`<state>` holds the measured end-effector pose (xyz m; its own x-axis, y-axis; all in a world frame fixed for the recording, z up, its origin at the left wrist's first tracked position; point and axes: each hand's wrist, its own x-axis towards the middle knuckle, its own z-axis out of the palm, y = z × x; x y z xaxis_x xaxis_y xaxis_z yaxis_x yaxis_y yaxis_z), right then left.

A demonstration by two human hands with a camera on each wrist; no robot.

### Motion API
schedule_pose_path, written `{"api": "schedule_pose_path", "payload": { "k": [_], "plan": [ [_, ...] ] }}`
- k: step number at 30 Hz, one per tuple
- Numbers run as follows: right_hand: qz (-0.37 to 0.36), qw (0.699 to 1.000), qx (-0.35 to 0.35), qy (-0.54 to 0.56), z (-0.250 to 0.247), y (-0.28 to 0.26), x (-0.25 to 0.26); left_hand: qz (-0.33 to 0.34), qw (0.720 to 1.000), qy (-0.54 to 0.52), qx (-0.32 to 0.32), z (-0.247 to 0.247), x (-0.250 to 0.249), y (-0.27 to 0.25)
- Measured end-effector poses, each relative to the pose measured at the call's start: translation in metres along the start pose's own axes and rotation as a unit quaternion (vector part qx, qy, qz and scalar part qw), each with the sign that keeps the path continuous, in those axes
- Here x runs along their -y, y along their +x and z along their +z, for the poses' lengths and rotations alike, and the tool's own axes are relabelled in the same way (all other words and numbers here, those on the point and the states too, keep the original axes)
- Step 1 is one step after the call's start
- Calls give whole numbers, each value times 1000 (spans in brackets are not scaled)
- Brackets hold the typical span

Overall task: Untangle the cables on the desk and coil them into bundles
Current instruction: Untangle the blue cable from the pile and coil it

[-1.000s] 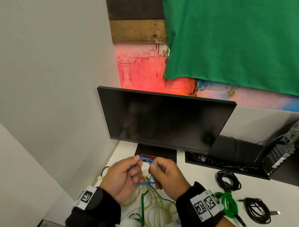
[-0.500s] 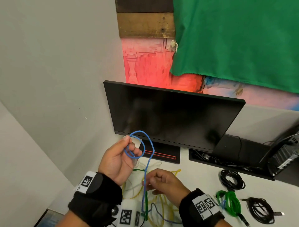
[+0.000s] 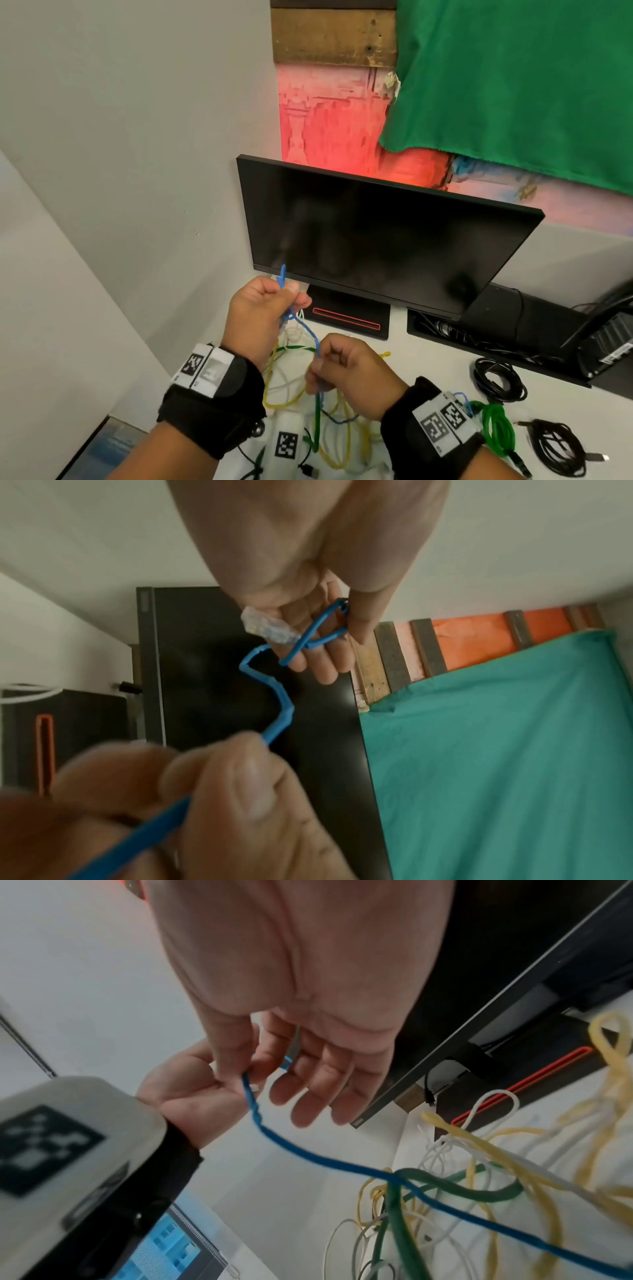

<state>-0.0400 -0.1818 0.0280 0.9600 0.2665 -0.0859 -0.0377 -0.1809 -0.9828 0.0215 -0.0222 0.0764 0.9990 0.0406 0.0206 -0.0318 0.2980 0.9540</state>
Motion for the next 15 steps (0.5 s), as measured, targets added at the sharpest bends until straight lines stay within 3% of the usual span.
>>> {"api": "schedule_pose_path", "payload": {
  "k": [2,4,6,7,8,9,12,15],
  "plan": [
    [-7,993,21,-113,-3,-1,1,49,986,160,-4,-5,4,2],
    [-27,975,58,-213,-6,-5,7,94,935,341,31,-12,9,3],
    [-65,973,67,-210,-8,-8,19,112,882,446,100,-17,15,-2],
    [-90,975,51,-195,-11,-7,26,112,871,458,137,-19,17,-4],
    [-111,977,17,-181,-16,-4,32,99,876,439,172,-20,19,-8],
    [-121,978,-29,-166,-25,-3,33,70,898,386,197,-16,22,-13],
    [-124,973,-97,-169,-36,6,33,-37,959,224,167,-13,21,-23],
    [-135,971,-101,-168,-22,6,26,-73,969,146,184,-5,17,-28]
  ]
}}
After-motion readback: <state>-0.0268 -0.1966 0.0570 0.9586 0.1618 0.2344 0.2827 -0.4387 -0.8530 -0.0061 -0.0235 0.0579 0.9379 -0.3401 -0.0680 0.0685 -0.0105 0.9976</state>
